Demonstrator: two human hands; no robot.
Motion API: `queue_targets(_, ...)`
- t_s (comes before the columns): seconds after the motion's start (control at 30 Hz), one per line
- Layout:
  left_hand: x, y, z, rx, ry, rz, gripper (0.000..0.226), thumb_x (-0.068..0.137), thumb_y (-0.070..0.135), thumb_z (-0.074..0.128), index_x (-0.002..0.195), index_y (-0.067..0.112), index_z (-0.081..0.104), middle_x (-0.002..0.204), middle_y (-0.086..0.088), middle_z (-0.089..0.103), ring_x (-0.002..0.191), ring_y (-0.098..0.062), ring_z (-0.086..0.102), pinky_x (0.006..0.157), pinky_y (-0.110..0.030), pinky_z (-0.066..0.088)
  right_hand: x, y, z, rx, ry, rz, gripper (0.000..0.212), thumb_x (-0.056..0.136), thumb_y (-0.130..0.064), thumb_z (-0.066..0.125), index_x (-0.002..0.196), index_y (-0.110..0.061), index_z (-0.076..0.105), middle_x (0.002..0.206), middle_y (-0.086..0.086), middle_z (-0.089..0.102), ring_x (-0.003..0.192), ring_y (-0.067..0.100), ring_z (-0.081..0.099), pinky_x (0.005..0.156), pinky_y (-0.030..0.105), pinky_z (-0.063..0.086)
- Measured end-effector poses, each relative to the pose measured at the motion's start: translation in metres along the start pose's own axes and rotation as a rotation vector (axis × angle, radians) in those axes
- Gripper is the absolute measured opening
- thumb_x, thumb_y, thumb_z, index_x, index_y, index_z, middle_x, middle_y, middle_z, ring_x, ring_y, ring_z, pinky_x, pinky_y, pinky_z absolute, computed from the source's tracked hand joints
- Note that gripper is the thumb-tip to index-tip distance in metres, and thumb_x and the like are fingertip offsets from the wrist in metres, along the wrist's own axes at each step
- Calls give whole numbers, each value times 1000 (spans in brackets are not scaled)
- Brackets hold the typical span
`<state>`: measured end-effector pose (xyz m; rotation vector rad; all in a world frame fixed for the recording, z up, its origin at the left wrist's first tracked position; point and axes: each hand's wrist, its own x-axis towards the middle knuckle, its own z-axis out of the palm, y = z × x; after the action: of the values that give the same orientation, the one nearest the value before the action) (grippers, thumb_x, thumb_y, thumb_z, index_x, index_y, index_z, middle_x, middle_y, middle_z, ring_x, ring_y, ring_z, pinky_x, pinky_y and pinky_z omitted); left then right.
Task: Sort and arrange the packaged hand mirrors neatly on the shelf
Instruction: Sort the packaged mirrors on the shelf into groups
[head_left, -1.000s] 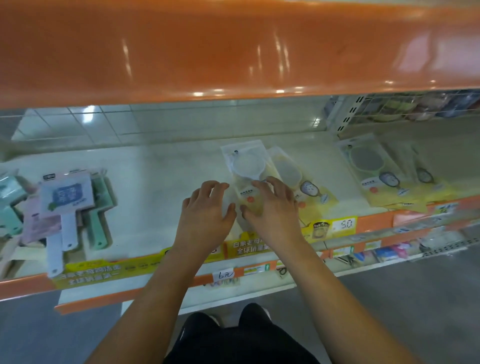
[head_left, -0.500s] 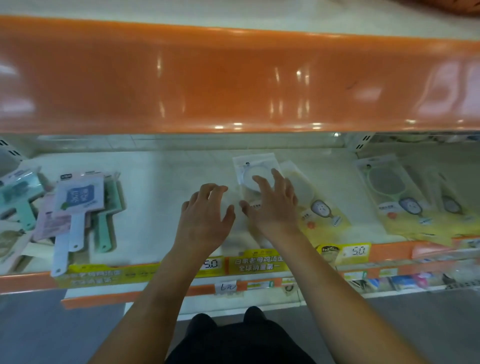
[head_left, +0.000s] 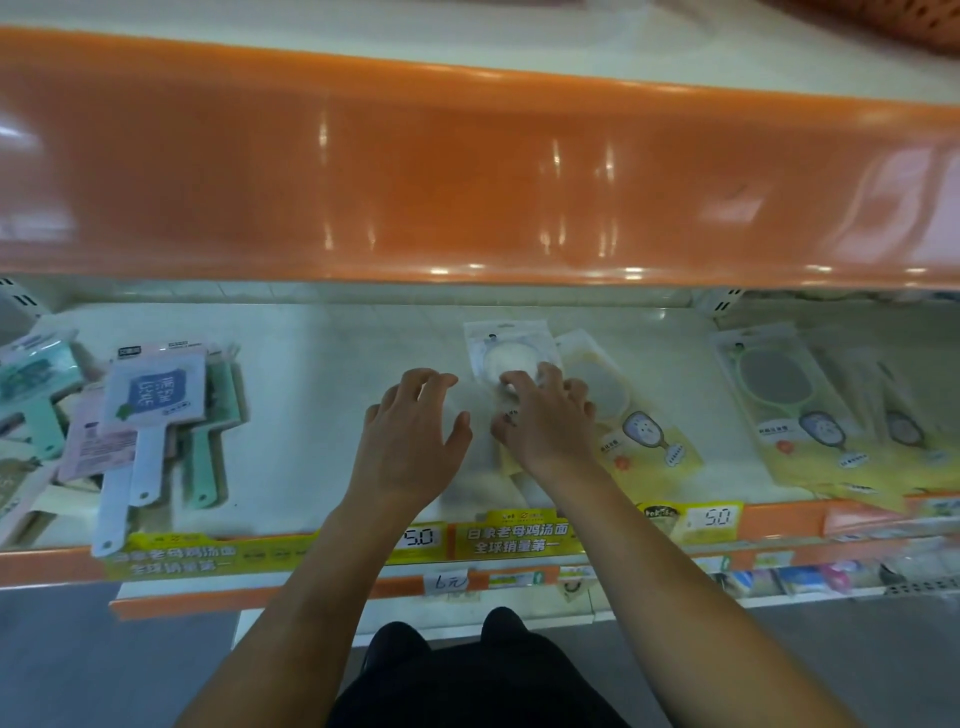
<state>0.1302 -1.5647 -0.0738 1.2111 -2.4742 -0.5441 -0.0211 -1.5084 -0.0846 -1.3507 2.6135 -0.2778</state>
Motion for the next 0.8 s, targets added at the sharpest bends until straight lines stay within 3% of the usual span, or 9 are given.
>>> queue_targets(0.5, -8, -24, -10, -70, -8, 57, 41, 91, 36, 53, 128, 20, 50, 131, 2, 46, 115, -23, 51, 91, -39, 40, -19, -11, 5, 105, 81, 1, 34, 90, -18, 55, 120, -33, 64, 136, -5, 45, 117, 30, 38, 93, 36, 39)
queue_targets(0.67, -11, -32, -11, -75, 5, 87, 40, 90, 36, 54, 127, 20, 51, 130, 1, 47, 114, -23, 52, 91, -40, 42, -35, -17, 4, 186, 175, -7, 30, 88, -20, 59, 116, -29, 67, 132, -2, 49, 115, 32, 40, 92, 38, 39)
queue_targets(0.8, -10, -28, -8, -98, -3, 119, 40, 90, 36, 55, 126, 19, 52, 129, 0, 49, 114, -25, 53, 91, -42, 43, -40, -17, -4, 205, 274, -6, 37, 82, -10, 59, 113, -28, 69, 128, -1, 52, 111, 33, 43, 89, 37, 40)
